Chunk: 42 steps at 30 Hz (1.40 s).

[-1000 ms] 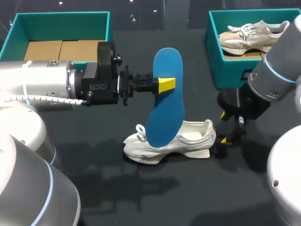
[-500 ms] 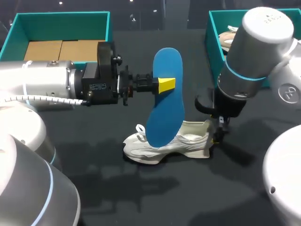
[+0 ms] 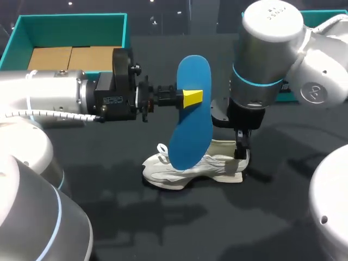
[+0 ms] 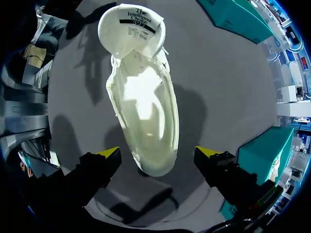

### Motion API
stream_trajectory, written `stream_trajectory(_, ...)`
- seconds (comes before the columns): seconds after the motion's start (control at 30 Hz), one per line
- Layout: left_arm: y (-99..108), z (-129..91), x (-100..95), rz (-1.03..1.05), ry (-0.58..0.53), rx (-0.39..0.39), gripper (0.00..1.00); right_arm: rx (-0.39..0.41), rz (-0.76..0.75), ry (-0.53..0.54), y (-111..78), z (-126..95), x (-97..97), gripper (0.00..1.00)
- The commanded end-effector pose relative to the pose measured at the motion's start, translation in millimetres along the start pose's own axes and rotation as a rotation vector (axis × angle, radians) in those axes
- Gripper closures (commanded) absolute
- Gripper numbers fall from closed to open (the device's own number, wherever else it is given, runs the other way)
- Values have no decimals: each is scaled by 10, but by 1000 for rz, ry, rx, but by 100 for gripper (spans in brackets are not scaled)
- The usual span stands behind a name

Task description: Take the shoe out of the shoebox, open the shoe tongue, remove and reinsert the insole, then place the shoe into the shoebox

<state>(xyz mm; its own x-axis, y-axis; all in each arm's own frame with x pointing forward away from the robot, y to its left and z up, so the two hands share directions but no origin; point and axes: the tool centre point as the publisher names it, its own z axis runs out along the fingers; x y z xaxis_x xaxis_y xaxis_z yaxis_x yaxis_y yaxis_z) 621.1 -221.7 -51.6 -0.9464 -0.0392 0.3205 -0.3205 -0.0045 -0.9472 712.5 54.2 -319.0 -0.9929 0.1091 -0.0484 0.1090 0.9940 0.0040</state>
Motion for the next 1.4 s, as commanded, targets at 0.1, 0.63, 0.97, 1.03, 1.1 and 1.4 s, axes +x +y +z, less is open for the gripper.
stream_trajectory(0.1, 10, 21, -1, 0, -1, 2, 100, 34, -20, -16, 161, -78, -27, 0)
stream_trajectory(0.63, 10, 21, -1, 0, -1, 2, 100, -25, -71, 2, 490, 152, -272, 0)
stream_trajectory(0.97, 10, 21, -1, 0, -1, 2, 100, -37, -87, 48, 609, 381, -314, 20)
stream_trajectory(1.03, 10, 21, -1, 0, -1, 2, 100, -37, -89, 58, 620, 420, -305, 23)
stream_trajectory(1.1, 10, 21, -1, 0, -1, 2, 100, -36, -92, 67, 628, 452, -288, 25)
stream_trajectory(1.4, 10, 21, -1, 0, -1, 2, 100, -37, -101, 107, 672, 579, -189, 45)
